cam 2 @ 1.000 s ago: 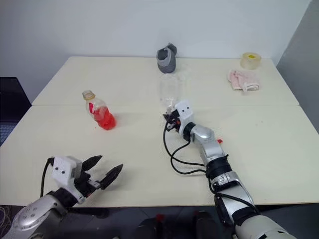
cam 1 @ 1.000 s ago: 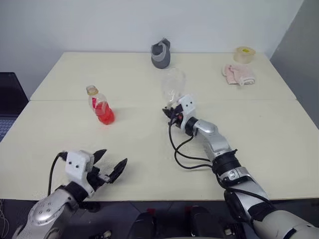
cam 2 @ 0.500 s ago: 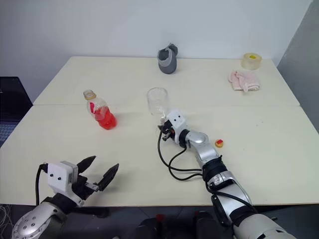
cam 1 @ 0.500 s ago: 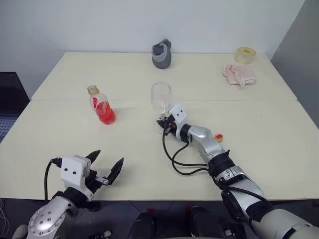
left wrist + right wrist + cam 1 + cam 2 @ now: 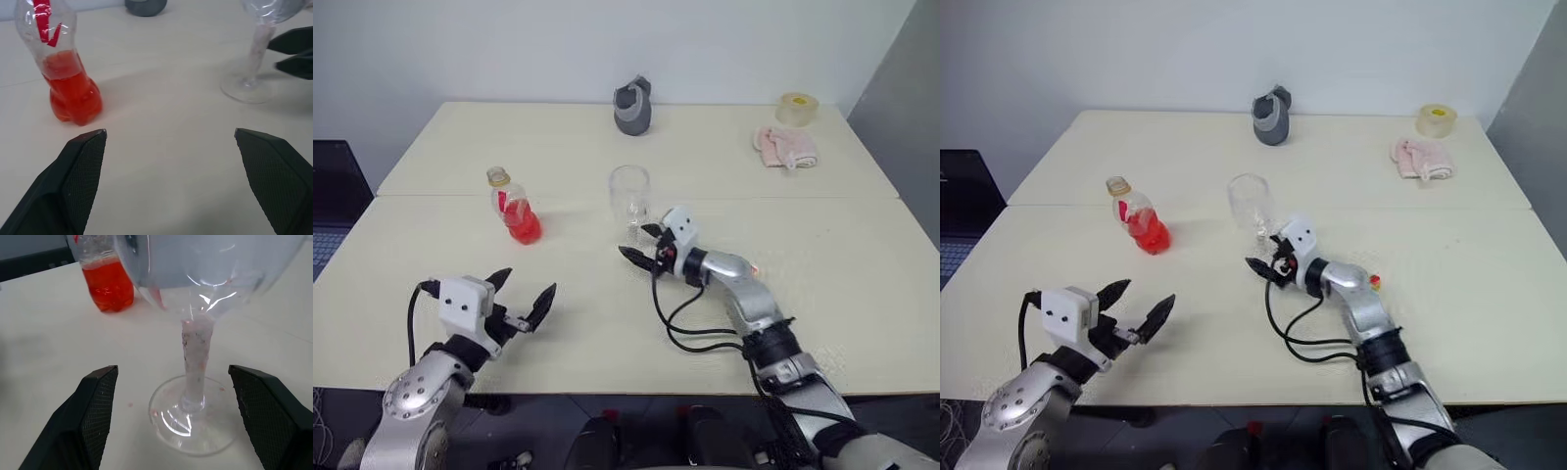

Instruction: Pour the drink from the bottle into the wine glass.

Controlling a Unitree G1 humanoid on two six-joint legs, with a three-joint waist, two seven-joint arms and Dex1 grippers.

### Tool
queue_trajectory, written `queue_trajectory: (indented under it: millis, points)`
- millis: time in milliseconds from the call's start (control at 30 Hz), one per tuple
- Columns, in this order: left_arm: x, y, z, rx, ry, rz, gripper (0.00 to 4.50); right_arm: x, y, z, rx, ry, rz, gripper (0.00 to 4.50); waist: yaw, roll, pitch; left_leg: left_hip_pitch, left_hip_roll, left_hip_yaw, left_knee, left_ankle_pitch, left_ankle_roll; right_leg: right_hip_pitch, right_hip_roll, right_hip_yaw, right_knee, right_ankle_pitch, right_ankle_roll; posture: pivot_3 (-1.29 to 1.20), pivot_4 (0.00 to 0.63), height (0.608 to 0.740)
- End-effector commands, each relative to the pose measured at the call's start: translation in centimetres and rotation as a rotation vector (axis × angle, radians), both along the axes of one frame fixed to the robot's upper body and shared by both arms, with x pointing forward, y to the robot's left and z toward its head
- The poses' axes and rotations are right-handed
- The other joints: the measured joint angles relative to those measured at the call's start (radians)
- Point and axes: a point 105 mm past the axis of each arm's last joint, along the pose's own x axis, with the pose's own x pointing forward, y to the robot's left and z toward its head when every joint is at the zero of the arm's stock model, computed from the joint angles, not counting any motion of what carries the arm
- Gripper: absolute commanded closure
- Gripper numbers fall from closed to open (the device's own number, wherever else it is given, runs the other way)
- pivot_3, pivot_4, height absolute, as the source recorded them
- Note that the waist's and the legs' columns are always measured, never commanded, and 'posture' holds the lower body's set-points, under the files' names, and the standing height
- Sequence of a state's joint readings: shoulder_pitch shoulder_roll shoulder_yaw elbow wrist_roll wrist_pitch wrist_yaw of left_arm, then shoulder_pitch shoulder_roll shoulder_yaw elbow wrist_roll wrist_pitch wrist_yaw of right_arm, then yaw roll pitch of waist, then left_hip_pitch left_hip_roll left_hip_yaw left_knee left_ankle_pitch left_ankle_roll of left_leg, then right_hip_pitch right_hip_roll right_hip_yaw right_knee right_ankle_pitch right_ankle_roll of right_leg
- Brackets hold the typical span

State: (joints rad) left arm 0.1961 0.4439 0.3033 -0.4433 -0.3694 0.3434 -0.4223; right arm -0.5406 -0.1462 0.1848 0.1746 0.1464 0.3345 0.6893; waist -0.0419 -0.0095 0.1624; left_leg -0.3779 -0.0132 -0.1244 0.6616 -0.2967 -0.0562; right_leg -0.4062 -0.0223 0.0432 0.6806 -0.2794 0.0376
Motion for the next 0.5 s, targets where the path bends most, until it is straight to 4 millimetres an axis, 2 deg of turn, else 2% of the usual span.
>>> queue_trajectory:
  millis: [33,233,367,500]
  points:
    - [1.0,1.4,0.8,0.026,-0.061,0.076,0.0,-2.0,-0.5,2.6,0.011,-0.064,0.062,0.65,0.002,0.0,0.0,0.0,0.0,0.0,0.0,0.0,0.0,0.0,0.0,0.0,0.0,0.0,0.0,0.0,0.15,0.74]
    - [1.6,2.4,0.5,0.017,-0.091,0.163,0.0,-5.3,-3.6,4.2,-0.039,-0.098,0.089,0.65,0.007,0.0,0.0,-0.001,0.0,-0.002,0.0,0.0,0.0,0.0,0.0,0.0,0.0,0.0,0.0,0.0,0.15,0.74]
    - [2.4,3.1,0.7,0.012,-0.113,0.216,0.0,-8.0,-3.6,5.2,-0.031,-0.099,0.154,0.65,0.009,-0.001,0.0,-0.001,0.0,-0.002,0.0,0.0,0.0,0.0,0.0,-0.001,0.0,0.0,0.0,0.0,0.15,0.74]
    - [3.6,3.2,1.2,0.011,-0.128,0.211,0.0,-9.1,-3.2,6.3,0.009,-0.098,0.161,0.65,0.01,-0.001,-0.001,-0.001,0.0,-0.002,0.0,0.0,0.0,0.001,0.0,-0.002,0.0,0.0,0.0,0.0,0.15,0.74]
